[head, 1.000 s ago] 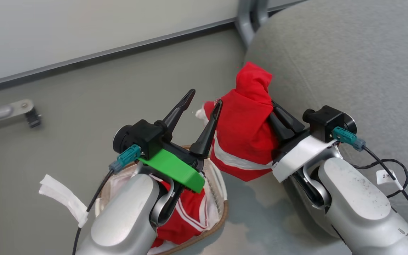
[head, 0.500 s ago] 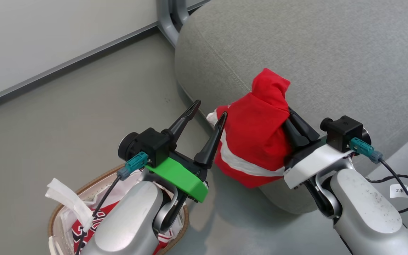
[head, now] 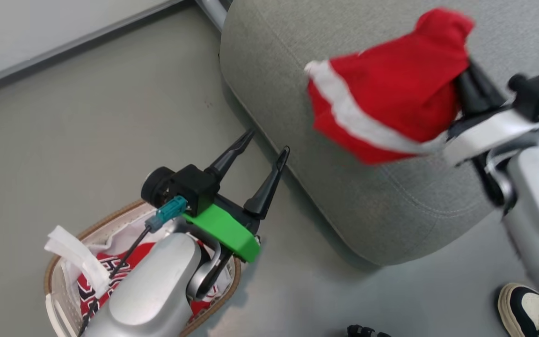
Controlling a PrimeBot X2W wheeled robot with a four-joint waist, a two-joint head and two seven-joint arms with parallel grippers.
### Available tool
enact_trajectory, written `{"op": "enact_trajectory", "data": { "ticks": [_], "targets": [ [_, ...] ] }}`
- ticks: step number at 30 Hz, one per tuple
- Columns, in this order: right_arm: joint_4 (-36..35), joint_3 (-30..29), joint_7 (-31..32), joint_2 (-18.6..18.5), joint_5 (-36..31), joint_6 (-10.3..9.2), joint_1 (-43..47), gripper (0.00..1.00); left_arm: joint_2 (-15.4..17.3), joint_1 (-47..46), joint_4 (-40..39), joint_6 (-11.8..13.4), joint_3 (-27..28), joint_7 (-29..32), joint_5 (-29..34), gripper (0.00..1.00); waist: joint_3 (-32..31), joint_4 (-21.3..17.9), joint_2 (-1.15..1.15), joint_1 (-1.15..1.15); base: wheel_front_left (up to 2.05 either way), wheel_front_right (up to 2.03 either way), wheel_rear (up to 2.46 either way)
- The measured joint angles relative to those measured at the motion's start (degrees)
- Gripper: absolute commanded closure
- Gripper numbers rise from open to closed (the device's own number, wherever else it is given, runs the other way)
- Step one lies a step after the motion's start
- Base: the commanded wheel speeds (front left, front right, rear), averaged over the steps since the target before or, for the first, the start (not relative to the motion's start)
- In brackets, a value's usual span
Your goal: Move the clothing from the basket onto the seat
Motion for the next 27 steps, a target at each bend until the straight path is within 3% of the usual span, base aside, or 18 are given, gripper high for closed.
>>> {"op": "enact_trajectory", "data": {
  "ticks": [7, 14, 19, 25, 26, 27],
  "targets": [
    [8.3, -8.2, 0.0, -6.0, -3.4, 0.01, -9.9, 1.00, 2.5, -3.1, -0.8, 0.0, -1.6, 0.0, 0.0, 0.00, 5.2, 2.2, 0.00, 0.00, 0.00, 0.00, 0.00],
    [14.7, -17.1, 0.0, -9.7, -8.2, 0.01, -16.8, 1.00, 5.1, -5.5, -1.5, 0.0, -2.0, 0.0, 0.0, 0.00, 11.2, 4.9, 0.00, 0.00, 0.00, 0.00, 0.00],
    [17.2, -21.6, 0.0, -10.3, -10.6, 0.01, -19.3, 1.00, 6.2, -7.0, -2.4, 0.0, -2.0, 0.0, 0.2, 0.00, 15.2, 6.9, 0.00, 0.01, 0.00, 0.00, 0.00],
    [16.9, -25.0, 0.0, -5.9, -11.6, 0.01, -17.9, 1.00, 6.5, -7.3, -2.4, 0.0, -1.1, 0.0, 0.2, 0.00, 18.6, 9.5, 0.00, 0.01, 0.00, 0.00, 0.00],
    [17.1, -25.6, 0.0, -4.6, -12.4, 0.01, -16.7, 0.94, 6.6, -7.3, -2.4, 0.0, -1.0, 0.0, 0.1, 0.00, 19.1, 9.9, 0.00, 0.01, 0.00, 0.00, 0.00],
    [17.2, -26.5, 0.0, -3.5, -13.2, 0.01, -15.2, 0.72, 6.5, -7.3, -2.3, 0.0, -1.0, 0.0, 0.1, 0.00, 19.4, 10.3, 0.00, 0.01, 0.00, 0.00, 0.00]
  ]
}}
